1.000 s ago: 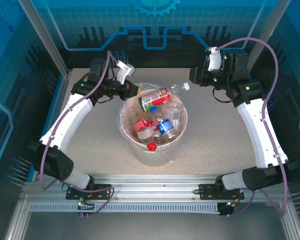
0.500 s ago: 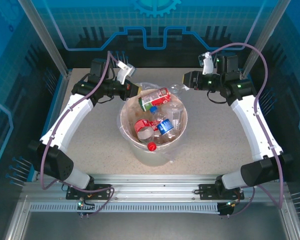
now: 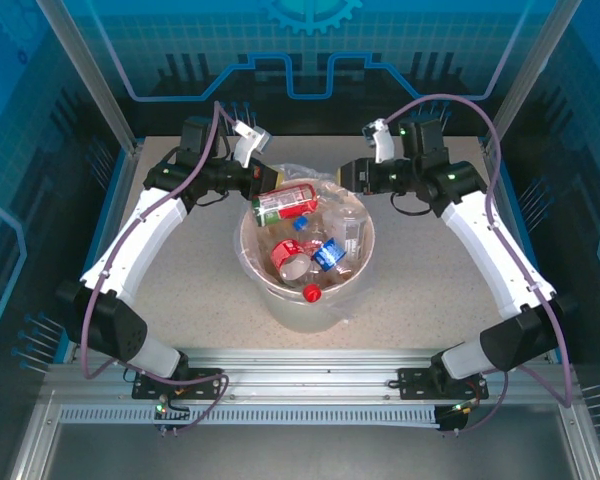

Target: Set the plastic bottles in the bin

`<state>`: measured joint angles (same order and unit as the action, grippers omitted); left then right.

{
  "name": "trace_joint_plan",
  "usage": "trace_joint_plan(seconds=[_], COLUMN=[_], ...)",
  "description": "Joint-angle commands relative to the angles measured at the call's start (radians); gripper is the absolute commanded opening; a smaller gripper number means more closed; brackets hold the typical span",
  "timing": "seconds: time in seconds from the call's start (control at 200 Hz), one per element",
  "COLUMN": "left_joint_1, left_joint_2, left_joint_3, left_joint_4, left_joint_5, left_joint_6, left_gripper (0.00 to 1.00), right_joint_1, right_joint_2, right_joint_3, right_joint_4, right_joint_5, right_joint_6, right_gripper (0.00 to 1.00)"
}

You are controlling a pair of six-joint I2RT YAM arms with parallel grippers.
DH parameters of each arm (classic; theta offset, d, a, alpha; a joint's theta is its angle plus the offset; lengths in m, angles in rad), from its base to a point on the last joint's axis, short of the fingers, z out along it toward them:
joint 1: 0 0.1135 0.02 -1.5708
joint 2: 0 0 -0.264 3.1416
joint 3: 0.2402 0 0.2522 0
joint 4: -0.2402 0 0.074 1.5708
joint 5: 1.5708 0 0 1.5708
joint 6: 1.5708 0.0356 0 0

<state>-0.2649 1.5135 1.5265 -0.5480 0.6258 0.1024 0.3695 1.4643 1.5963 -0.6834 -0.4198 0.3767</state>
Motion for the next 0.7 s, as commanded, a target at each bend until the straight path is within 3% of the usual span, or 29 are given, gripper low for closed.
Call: trace_joint_plan(seconds=[0.0, 0.32, 0.485, 0.58, 0.695], left_joint_1=[-0.006, -0.005, -0.004, -0.005, -0.004], left_joint_2=[-0.006, -0.035, -0.065, -0.083, -0.104], left_joint_3=[-0.012, -0.005, 0.003, 0.008, 0.018], left_joint_4=[0.036, 0.05, 0.072, 0.084, 0.094], left_joint_5=[0.014, -0.033, -0.072, -0.073, -0.092], left_joint_6=[-0.017, -0.033, -0.052, -0.063, -0.077], left_gripper=[0.0, 0.0, 0.24, 0.3, 0.45], right_joint_1=[0.025, 0.02, 0.043, 0.112, 0.215], right_joint_2=[0.016, -0.025, -0.016, -0.015, -0.006], right_joint_3=[0.032, 0.123, 0.161, 0.165, 0.177], right_joint_4=[-0.005, -0.059, -0.077, -0.078, -0.062], right_joint_5=[0.0, 0.123, 0.119, 0.162, 0.194], right_joint_6=[-0.038, -0.138, -0.159, -0.185, -0.207], right_gripper=[0.36, 0.5, 0.52, 0.52, 0.5])
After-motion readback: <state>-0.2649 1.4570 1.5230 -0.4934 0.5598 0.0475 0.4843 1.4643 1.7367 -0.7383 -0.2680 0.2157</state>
